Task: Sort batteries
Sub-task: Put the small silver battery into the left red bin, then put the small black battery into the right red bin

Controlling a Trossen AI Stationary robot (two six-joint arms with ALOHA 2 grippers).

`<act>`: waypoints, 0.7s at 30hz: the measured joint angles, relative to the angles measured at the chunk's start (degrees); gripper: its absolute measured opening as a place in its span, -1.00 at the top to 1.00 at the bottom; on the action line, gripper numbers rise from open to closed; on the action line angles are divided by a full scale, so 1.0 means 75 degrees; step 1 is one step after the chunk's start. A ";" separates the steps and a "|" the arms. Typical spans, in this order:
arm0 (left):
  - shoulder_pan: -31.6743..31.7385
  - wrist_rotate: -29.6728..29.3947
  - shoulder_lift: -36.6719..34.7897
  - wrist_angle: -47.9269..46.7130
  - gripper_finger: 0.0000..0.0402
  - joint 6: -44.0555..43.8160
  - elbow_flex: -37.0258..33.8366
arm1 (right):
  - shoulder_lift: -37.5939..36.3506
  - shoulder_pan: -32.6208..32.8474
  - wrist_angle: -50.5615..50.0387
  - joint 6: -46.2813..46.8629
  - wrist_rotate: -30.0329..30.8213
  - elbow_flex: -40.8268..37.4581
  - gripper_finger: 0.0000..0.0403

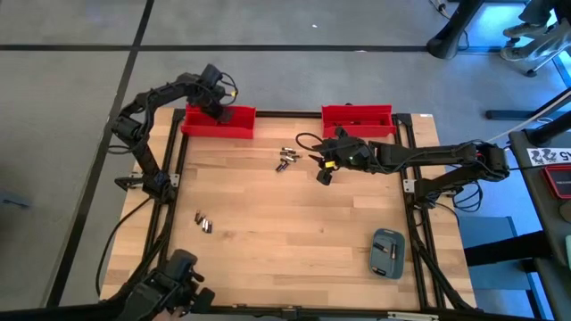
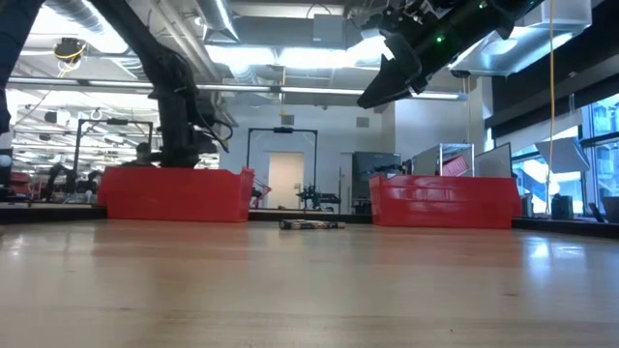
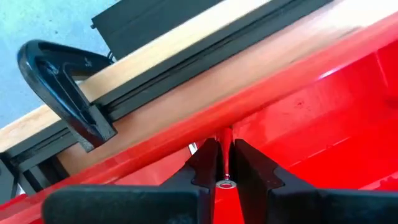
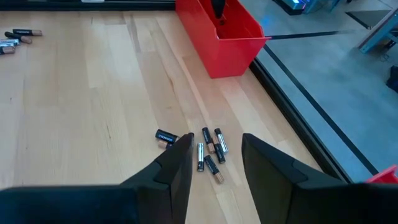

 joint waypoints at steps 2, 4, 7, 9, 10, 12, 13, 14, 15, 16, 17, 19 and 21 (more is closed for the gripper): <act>0.0001 0.0000 0.0000 0.0118 0.82 0.0071 -0.0091 | 0.0000 0.0000 0.0000 -0.0003 0.0000 0.0000 0.29; 0.0000 0.0000 0.0000 0.0179 0.82 0.0178 -0.0169 | 0.0000 0.0000 0.0000 0.0000 0.0000 0.0000 0.29; 0.0000 0.0000 0.0000 0.0323 0.82 0.0303 -0.0310 | 0.0000 0.0000 0.0000 -0.0002 -0.0002 0.0000 0.29; 0.0000 0.0001 0.0000 0.0372 0.80 0.0356 -0.0338 | 0.0000 0.0000 0.0000 0.0000 -0.0001 0.0000 0.29; 0.0003 0.0000 0.0000 0.0373 0.78 0.0365 -0.0338 | 0.0000 0.0000 0.0000 -0.0002 -0.0001 0.0000 0.29; 0.0003 0.0003 0.0000 0.0411 0.71 0.0414 -0.0338 | 0.0000 0.0000 0.0000 -0.0003 -0.0002 0.0000 0.29; 0.0000 0.0003 0.0000 0.0420 0.67 0.0450 -0.0339 | 0.0000 0.0000 0.0000 -0.0001 0.0000 0.0000 0.29; 0.0003 0.0003 0.0000 0.0423 0.61 0.0502 -0.0339 | 0.0000 0.0000 0.0000 0.0000 -0.0003 0.0000 0.29; 0.0000 0.0003 0.0000 0.0420 0.56 0.0555 -0.0341 | 0.0000 0.0000 0.0000 0.0000 0.0000 0.0000 0.29; 0.0000 0.0003 0.0000 0.0414 0.50 0.0574 -0.0335 | 0.0000 0.0000 0.0000 0.0000 -0.0003 0.0000 0.29; 0.0000 0.0003 0.0000 0.0377 0.43 0.0576 -0.0306 | 0.0000 0.0000 0.0000 0.0000 -0.0002 0.0000 0.29; 0.0001 0.0003 -0.0033 0.0282 0.32 0.0578 -0.0231 | 0.0000 0.0000 0.0000 -0.0002 0.0000 0.0000 0.29; 0.0000 0.0004 -0.0193 0.0191 0.23 0.0594 -0.0146 | 0.0000 0.0000 0.0000 -0.0003 -0.0001 0.0000 0.29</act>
